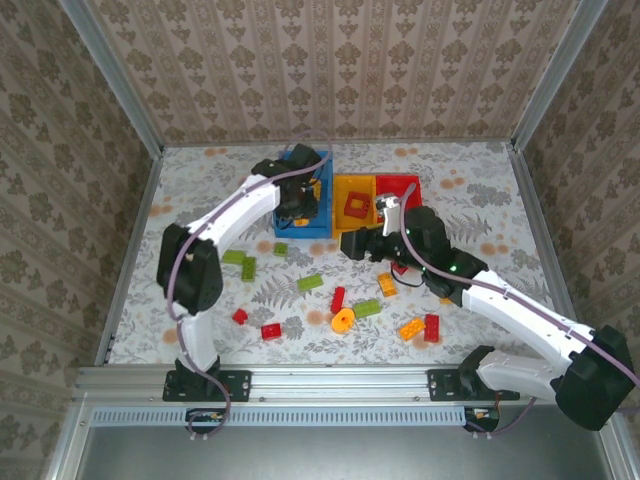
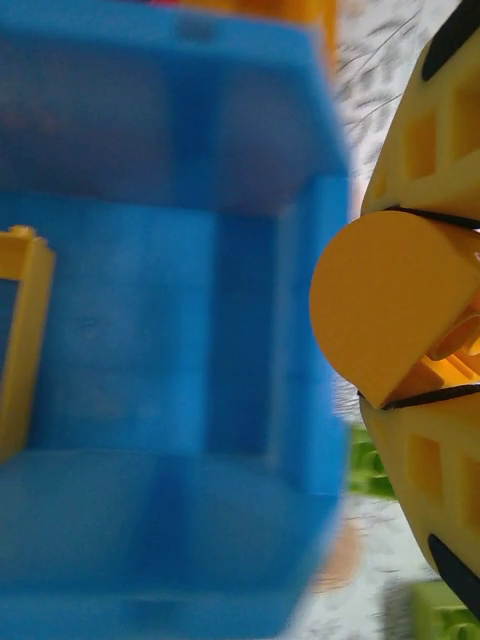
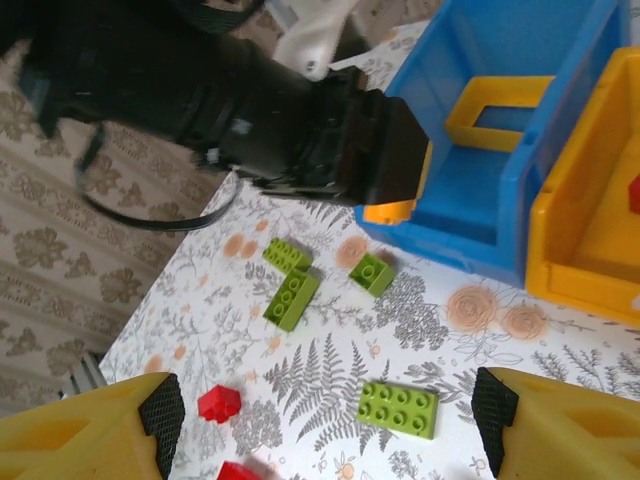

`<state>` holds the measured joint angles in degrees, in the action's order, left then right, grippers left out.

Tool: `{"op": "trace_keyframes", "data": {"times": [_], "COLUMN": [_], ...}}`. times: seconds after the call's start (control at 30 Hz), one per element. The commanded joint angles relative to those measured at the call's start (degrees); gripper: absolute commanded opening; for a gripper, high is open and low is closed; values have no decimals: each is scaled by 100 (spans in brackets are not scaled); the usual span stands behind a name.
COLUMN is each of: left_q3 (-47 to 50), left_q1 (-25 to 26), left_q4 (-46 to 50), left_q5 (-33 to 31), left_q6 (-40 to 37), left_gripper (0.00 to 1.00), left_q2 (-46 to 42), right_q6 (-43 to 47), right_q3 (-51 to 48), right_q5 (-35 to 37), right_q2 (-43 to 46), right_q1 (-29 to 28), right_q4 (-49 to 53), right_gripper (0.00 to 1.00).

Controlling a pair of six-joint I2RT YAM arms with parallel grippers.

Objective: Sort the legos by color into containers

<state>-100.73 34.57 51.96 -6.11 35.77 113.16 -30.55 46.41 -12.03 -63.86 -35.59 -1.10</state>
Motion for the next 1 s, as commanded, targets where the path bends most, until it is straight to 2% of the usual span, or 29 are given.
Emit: {"op": "trace_keyframes", "data": {"times": [0.0, 0.1, 0.2, 0.33, 0.47, 0.77, 0.97], "left_q3": [-694, -1124, -1347, -1318, -1188, -970, 357], "left_q1": [-159, -205, -205, -205, -204, -214, -274], "left_q4": [407, 488, 550, 587, 545, 605, 289], "left_q5": [-312, -236, -163, -104, -84, -145, -24], "left_q6": [-559, -649, -646, -563, -562, -445, -74], "left_gripper": [29, 30, 35, 47, 49, 53, 55], "left_q2": [534, 992, 1260, 1298, 1121, 297, -1112], "right_q6": [-144, -162, -180, -107, 58, 719, 1391], "right_q3": [106, 18, -74, -99, -45, -56, 241], "right_q5": [179, 225, 313, 450, 463, 385, 757], "right_q2": [94, 204, 317, 374, 313, -19, -522], "right_q1": [78, 109, 123, 151, 149, -87, -573], "right_q4": [-23, 118, 234, 553, 935, 1347, 1893], "right_gripper": [79, 79, 79, 80, 79, 77, 75]}}
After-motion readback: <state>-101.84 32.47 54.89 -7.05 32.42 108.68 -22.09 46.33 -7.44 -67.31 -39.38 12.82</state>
